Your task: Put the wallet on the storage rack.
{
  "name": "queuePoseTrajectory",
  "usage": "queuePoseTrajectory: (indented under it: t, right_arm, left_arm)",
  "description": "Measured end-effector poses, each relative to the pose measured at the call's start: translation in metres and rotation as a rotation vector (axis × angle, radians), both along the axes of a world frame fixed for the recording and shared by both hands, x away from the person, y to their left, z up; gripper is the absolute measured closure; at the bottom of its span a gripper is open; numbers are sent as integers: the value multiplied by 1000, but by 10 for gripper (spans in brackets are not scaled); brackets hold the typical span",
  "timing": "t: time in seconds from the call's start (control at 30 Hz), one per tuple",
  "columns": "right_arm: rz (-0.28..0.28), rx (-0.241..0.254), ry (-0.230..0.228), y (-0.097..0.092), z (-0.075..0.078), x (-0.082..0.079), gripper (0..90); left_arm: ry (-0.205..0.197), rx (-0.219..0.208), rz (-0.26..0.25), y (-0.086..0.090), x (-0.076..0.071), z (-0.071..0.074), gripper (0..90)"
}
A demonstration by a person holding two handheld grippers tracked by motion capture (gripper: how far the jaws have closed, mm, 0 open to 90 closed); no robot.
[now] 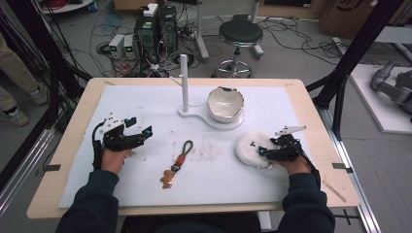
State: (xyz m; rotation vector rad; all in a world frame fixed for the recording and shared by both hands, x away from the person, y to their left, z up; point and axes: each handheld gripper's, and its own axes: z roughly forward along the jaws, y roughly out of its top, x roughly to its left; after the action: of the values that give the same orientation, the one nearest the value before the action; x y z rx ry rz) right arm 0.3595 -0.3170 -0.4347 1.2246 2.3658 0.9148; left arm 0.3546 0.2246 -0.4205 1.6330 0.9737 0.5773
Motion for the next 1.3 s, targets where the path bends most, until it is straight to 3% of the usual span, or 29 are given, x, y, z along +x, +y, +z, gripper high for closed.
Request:
queuePoseTrajectory:
  t: [0.03,0.07,0.1,0.13,0.17,0.23,0.37,0.57,0.63,0.67,0.7,0.73,0.83,0.97,1.03,1.07,1.1,1.2,1.23,1.3]
  right_arm:
    - [-21,1,-5,-4,2,0,674]
    - [-30,-2,-14,-7,3,-1,777]
    - [-42,20,-12,-10,5,-1,834]
    - [-42,20,-12,-10,5,-1,834]
    - [-47,82,-8,-16,7,-1,870]
    - [-45,91,-11,-17,8,-2,875]
    - [-21,145,-77,-16,15,-5,884]
    - [-6,163,-114,-12,21,-8,886]
    - [6,187,-140,-10,24,-9,891]
    - [20,227,-173,-7,29,-9,894]
    - [20,227,-173,-7,29,-9,894]
    - [45,252,-206,-1,34,-11,897]
    - [70,261,-233,7,39,-12,898]
    - [107,263,-248,18,41,-13,899]
    - [125,289,-258,24,44,-16,900]
    - [125,289,-258,24,44,-16,900]
    - [133,316,-270,27,47,-17,900]
    - [147,345,-281,31,49,-18,900]
    - [165,365,-289,37,51,-20,900]
    - [183,379,-294,43,53,-22,900]
  left_arm:
    - [2,2,5,0,0,1,241]
    - [2,2,5,0,0,1,246]
    - [12,3,9,-1,-1,1,250]
    - [12,3,9,-1,-1,1,251]
    - [13,1,5,-1,-2,1,252]
    - [15,-7,3,-3,-3,2,252]
    - [20,-1,-24,-10,-6,3,257]
    - [16,-10,-38,-12,-11,4,268]
    - [21,-24,-47,-11,-12,4,282]
    - [26,-41,-56,-12,-12,4,298]
    - [33,-58,-75,-13,-11,4,298]
    - [56,-95,-113,-17,-11,4,307]
    - [67,-108,-147,-23,-11,3,309]
    - [82,-109,-201,-37,-10,3,309]
    - [87,-103,-261,-55,-9,5,308]
    - [87,-103,-261,-55,-9,5,306]
    - [90,-87,-297,-69,-8,7,299]
    - [93,-86,-329,-84,-7,7,263]
    - [95,-70,-362,-99,-8,7,259]
    - [99,-59,-383,-106,-9,6,253]
